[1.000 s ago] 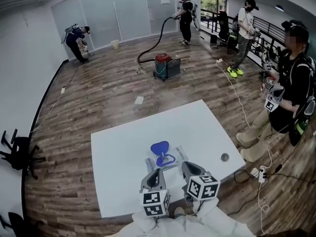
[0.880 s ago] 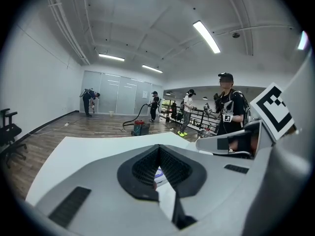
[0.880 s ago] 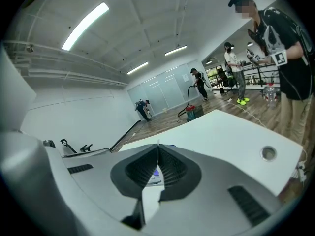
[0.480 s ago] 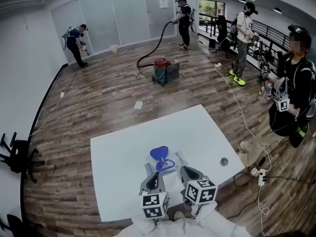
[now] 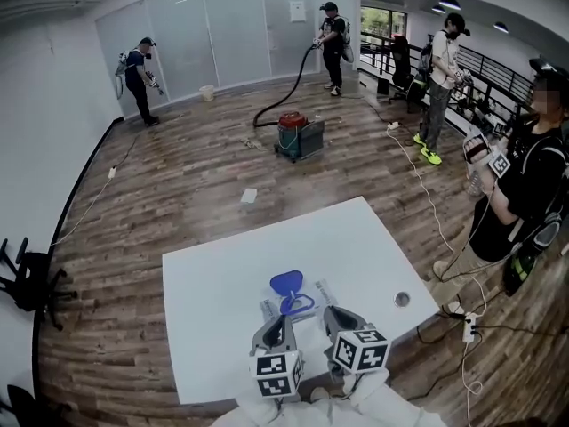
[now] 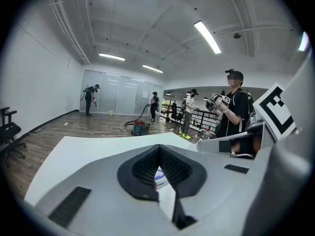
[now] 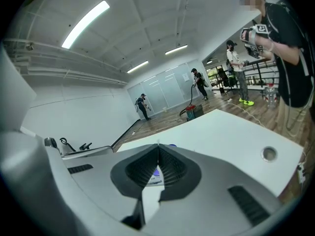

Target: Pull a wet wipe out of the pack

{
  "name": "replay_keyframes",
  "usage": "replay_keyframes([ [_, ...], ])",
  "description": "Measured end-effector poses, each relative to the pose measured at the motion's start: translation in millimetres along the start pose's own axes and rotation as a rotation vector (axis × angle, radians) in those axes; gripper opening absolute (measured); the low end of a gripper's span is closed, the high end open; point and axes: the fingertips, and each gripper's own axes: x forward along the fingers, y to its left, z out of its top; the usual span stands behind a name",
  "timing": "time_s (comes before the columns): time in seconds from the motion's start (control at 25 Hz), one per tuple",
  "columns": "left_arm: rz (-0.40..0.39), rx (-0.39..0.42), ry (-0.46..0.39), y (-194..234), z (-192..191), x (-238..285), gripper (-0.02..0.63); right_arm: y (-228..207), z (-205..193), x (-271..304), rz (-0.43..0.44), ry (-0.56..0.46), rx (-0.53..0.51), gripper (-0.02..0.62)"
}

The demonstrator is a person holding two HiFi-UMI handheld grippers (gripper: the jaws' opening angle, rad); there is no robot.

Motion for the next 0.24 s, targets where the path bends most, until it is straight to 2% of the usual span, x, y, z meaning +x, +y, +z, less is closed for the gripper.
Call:
replay_keyframes([
  [0.24, 0.009, 0.002, 0.01, -0.9, -0.8, -0.4, 0.0, -1.2, -0.1, 0.3, 0.007, 0.008, 0.003, 0.011],
])
